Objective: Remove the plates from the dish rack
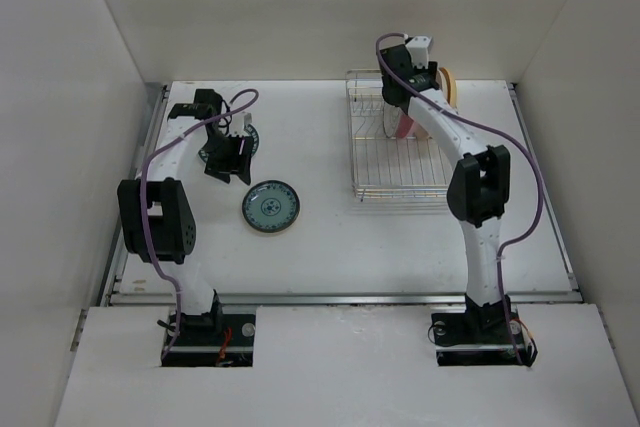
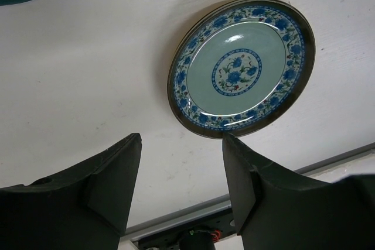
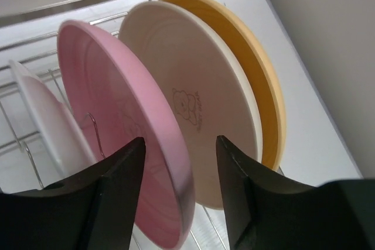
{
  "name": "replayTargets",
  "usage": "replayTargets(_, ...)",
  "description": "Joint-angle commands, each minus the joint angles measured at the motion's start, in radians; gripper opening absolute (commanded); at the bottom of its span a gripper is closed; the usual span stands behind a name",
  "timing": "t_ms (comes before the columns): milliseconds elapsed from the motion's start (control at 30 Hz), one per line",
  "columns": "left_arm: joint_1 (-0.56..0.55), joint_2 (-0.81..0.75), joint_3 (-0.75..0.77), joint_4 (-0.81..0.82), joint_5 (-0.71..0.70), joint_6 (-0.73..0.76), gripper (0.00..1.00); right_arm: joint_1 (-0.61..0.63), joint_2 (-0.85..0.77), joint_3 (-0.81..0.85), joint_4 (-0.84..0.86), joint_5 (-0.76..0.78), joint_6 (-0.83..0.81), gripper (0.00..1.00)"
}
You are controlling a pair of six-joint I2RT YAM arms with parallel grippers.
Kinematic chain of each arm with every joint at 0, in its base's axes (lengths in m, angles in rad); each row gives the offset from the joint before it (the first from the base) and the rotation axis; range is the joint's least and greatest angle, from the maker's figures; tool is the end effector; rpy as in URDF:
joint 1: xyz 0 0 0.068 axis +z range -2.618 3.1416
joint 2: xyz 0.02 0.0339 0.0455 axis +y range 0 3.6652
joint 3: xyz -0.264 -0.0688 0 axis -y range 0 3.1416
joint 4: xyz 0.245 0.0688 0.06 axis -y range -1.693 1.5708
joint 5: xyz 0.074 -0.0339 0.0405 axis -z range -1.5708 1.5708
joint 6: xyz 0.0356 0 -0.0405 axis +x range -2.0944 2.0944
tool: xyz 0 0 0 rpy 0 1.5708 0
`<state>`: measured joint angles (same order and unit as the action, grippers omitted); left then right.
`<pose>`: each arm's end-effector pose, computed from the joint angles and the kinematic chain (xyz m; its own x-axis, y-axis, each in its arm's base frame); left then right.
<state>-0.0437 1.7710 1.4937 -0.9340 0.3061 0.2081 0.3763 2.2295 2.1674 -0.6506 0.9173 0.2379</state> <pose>0.3617 -0.0266 0.2618 -0.8845 0.2359 -0.4025 0.3376 0.9191 -0.2033 0.4775 0.1583 0.3044 -0.5120 -0.0482 -0.8576 0.4691 0.8207 -0.3262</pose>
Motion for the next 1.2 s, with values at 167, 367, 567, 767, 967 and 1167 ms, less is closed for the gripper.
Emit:
replayTargets(167, 0.004, 0.025, 0.069, -0.054, 0.033, 0.002, 0.54, 0.024, -0.228, -0.101, 0.071, 0.026, -0.057, 0.58)
replayTargets(367, 0.004, 0.025, 0.069, -0.054, 0.033, 0.002, 0.54, 0.064, -0.268, -0.112, 0.091, -0.013, -0.068, 0.53)
replayTargets(567, 0.004, 0.034, 0.069, -0.054, 0.033, 0.002, 0.54, 0.064, -0.193, 0.010, 0.066, -0.215, -0.100, 0.42)
replayTargets(767, 0.004, 0.045, 0.059, -0.063, 0.051, 0.002, 0.54, 0.055, -0.082, 0.022, 0.057, -0.187, -0.100, 0.40)
replayTargets(967, 0.004, 0.045, 0.050, -0.063, 0.051, 0.002, 0.56, 0.055, -0.056, 0.022, 0.045, -0.074, -0.065, 0.38)
replayTargets(1167, 0.004, 0.045, 0.050, -0.063, 0.051, -0.007, 0.56, 0.033, -0.036, -0.012, 0.035, -0.069, -0.045, 0.38)
